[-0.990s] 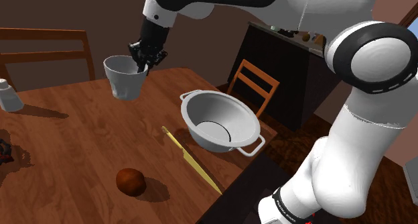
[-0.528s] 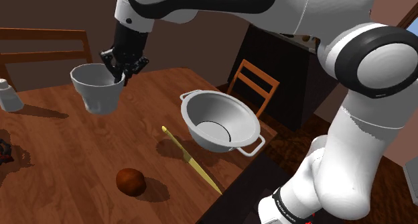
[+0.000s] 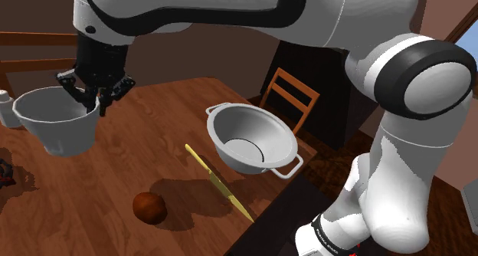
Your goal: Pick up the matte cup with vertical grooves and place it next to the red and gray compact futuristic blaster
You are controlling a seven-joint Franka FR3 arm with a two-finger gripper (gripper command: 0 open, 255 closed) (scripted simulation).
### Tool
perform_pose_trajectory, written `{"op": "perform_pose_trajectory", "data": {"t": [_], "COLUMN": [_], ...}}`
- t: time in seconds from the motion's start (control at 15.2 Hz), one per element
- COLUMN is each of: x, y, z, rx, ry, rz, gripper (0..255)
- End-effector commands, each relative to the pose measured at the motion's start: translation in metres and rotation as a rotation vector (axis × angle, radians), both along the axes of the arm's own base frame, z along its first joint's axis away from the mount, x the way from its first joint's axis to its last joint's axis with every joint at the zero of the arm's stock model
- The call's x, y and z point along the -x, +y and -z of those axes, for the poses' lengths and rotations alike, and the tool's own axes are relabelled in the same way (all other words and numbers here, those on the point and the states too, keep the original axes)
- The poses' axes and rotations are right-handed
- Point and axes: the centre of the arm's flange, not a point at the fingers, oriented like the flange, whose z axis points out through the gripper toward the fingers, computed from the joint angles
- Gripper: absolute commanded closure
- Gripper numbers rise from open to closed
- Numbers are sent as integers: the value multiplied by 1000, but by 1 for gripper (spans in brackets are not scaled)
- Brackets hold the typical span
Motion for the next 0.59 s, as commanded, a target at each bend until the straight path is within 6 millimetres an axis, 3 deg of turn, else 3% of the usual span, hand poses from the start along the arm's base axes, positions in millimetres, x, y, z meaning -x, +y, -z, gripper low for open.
{"op": "perform_pose_trajectory", "data": {"t": [0.0,0.53], "x": [7,40], "y": [26,126], "z": [2,9], "rx": [-1,-1], "ry": [-1,-1], "rz": [2,2], "gripper": [255,255]}}
